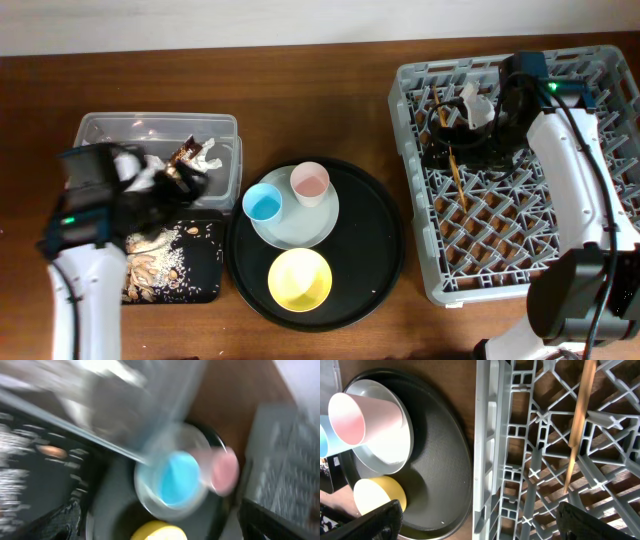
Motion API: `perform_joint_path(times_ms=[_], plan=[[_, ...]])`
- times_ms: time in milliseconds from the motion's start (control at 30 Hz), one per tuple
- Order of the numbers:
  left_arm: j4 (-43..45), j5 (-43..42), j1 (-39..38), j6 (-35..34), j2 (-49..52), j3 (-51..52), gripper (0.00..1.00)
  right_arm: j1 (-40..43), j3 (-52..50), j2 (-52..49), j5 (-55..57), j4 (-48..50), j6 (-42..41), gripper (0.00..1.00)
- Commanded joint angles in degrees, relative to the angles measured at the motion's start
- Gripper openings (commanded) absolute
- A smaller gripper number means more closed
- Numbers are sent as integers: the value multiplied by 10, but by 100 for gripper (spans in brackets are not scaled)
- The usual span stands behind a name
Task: Sort waste into correct bins and load items into the dishwasher rack
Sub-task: 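Reach the left gripper to the blue cup on the white plate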
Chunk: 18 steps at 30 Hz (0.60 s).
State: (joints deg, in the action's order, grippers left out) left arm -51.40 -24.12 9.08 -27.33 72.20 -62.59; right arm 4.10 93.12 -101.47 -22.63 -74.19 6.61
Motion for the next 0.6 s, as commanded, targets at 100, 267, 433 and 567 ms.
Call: perform_joint_path(times_ms=[100,267,433,567], plan=[[26,98,-215,-5,-8,-5,99,1,8,-1,-9,-1,0,99],[58,163,-262,-5,-7,-5,99,1,8,-1,-9,-1,0,99],[21,239,-284,-68,21,-1,39,1,8,-1,-9,-1,0,99],[21,283,-307,-81,69,2,25,1,8,-1,-9,-1,0,99]])
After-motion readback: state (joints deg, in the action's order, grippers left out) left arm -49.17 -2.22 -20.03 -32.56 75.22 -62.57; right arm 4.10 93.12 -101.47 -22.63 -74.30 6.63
